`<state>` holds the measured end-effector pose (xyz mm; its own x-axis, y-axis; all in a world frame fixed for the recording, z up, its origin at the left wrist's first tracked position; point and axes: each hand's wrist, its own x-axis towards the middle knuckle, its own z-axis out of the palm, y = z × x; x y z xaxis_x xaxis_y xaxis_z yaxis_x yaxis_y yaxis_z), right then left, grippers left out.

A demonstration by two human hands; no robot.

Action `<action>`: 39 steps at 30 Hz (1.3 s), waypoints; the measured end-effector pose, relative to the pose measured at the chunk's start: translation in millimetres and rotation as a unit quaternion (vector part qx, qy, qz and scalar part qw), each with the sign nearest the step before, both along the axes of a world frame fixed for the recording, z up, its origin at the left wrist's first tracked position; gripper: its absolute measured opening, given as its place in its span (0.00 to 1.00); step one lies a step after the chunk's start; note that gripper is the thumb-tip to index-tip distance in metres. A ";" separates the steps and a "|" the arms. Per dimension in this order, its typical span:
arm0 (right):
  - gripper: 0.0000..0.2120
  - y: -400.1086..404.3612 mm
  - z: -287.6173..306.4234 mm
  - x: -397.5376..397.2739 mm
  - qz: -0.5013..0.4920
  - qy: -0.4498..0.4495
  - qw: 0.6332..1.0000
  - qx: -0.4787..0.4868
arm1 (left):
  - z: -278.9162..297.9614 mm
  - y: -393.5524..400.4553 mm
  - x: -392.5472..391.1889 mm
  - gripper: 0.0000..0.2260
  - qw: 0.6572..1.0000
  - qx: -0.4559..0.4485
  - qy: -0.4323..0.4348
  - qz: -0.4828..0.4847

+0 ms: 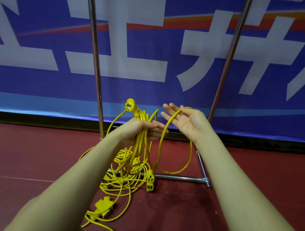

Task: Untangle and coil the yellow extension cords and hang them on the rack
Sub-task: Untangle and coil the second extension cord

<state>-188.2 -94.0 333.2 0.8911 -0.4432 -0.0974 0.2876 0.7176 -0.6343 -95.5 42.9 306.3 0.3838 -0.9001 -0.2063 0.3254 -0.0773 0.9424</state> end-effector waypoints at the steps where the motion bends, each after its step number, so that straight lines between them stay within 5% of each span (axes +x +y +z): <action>1: 0.07 -0.9 0.5 0.6 0.009 -0.018 1.000 0.002 | -1.9 -0.7 -1.0 0.11 1.000 0.006 -0.011 -0.010; 8: 0.12 -13.7 -3.7 3.8 0.008 -0.022 1.000 -0.009 | -3.3 -2.3 -9.9 0.06 0.998 -0.044 -0.039 -0.037; 15: 0.05 -12.3 -9.3 -2.2 -0.020 0.102 0.981 -0.164 | 6.6 -7.2 2.7 0.08 0.980 -0.161 0.053 0.104; 23: 0.07 19.0 -30.1 5.7 0.183 0.119 0.868 -0.445 | 15.8 -2.9 15.1 0.08 0.939 -0.237 0.120 0.219; 34: 0.09 28.8 -22.9 8.7 0.132 0.117 0.875 -0.451 | 21.3 -1.1 16.1 0.08 0.913 -0.295 0.127 0.251; 39: 0.06 23.1 -25.5 12.3 0.036 0.135 0.819 -0.557 | 19.3 -4.9 18.9 0.08 0.916 -0.296 0.122 0.242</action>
